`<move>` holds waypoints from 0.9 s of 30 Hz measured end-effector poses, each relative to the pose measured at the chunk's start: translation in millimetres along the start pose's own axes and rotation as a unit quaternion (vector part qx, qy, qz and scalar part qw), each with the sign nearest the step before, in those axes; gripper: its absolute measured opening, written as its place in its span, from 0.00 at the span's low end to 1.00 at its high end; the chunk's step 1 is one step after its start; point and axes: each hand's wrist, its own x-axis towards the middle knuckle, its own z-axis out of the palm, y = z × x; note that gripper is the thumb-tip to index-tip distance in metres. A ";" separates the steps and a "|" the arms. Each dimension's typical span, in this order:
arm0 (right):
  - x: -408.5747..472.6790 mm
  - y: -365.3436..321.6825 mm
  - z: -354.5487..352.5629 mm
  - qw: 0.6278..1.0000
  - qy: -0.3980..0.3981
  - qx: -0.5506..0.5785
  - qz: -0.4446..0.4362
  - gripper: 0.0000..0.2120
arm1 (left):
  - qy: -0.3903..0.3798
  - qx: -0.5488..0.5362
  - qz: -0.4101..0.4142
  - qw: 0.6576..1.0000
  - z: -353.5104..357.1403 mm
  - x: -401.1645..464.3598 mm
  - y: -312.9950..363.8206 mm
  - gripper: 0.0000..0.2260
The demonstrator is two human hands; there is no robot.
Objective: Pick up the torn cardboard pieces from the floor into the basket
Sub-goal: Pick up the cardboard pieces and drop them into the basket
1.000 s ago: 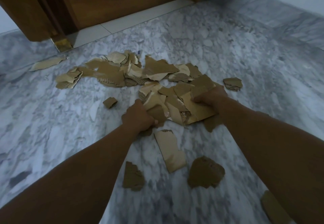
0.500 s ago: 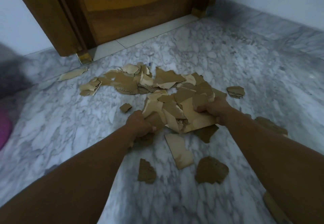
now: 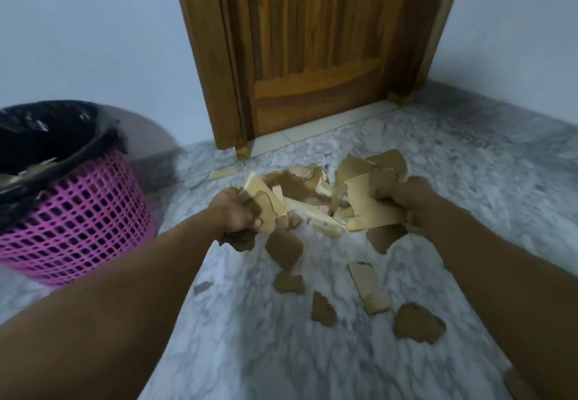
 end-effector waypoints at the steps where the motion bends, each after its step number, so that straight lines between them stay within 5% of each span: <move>1: -1.4 -10.4 6.8 1.000 -0.014 0.000 -0.005 0.38 | 0.014 -0.018 -0.006 1.000 -17.0 -7.5 -1.3 0.12; 3: -5.2 -33.5 22.5 0.999 -0.030 -0.010 -0.013 0.41 | 0.033 -0.040 -0.016 0.999 -47.7 -18.4 -2.2 0.11; 8: -72.1 -126.3 81.7 0.995 -0.065 -0.049 -0.057 0.30 | 0.106 -0.071 -0.033 0.991 -130.2 -38.5 -13.7 0.15; 20: -138.9 -243.5 288.3 0.968 -0.162 -0.072 -0.180 0.37 | 0.261 -0.096 -0.104 0.955 -293.3 -82.5 -113.6 0.12; 24: -158.0 -246.5 366.4 0.962 -0.218 -0.030 -0.159 0.16 | 0.283 -0.117 -0.132 0.943 -320.6 -83.9 -163.3 0.14; 27: -168.2 -239.2 416.1 0.962 -0.240 0.014 -0.130 0.14 | 0.305 -0.128 -0.149 0.932 -324.5 -82.8 -185.6 0.04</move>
